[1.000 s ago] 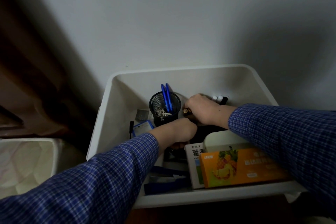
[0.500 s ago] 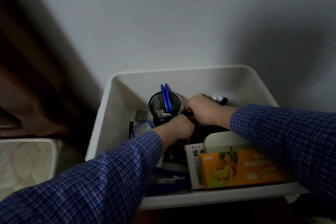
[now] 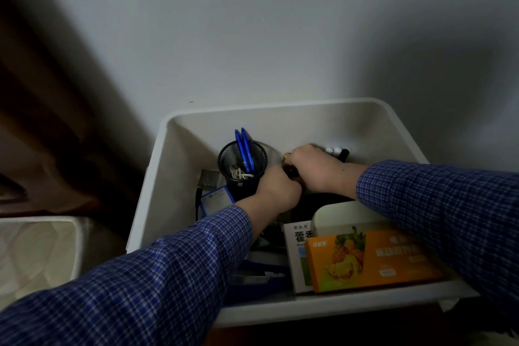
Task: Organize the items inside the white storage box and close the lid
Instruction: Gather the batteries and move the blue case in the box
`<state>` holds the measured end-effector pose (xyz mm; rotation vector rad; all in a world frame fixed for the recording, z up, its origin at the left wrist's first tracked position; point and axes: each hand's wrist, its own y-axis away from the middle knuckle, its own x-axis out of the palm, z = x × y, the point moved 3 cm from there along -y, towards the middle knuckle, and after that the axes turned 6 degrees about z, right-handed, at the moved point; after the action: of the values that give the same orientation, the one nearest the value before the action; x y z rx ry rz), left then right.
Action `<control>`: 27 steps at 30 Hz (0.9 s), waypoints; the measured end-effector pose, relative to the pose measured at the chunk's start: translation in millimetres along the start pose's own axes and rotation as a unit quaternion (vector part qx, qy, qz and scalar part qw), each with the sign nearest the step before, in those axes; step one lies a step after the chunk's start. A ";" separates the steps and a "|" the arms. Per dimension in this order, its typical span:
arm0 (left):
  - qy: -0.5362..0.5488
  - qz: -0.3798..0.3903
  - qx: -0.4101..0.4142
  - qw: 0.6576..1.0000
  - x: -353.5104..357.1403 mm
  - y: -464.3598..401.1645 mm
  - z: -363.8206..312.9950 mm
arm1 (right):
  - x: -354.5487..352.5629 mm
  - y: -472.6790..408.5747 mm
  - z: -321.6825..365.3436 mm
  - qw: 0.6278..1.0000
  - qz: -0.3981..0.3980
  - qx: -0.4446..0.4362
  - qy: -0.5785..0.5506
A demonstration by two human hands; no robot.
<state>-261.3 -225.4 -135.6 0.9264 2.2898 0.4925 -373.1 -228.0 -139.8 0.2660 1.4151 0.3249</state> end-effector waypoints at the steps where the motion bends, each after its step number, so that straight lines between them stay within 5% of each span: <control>1: -0.002 -0.003 0.006 1.000 -0.3 -1.0 0.0 | 0.0 -0.1 0.0 1.000 -0.001 0.001 0.001; 18: 0.015 -0.115 0.007 0.993 4.6 -18.6 3.3 | -1.1 4.4 -1.2 0.996 -0.063 0.016 -0.063; 27: -0.011 -0.043 0.040 0.998 1.2 -20.3 7.8 | 2.1 5.3 -5.3 0.991 -0.093 0.039 -0.084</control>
<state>-266.8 -237.6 -152.9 0.8639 2.3327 0.3535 -378.4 -222.4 -140.4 0.2181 1.2772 0.0919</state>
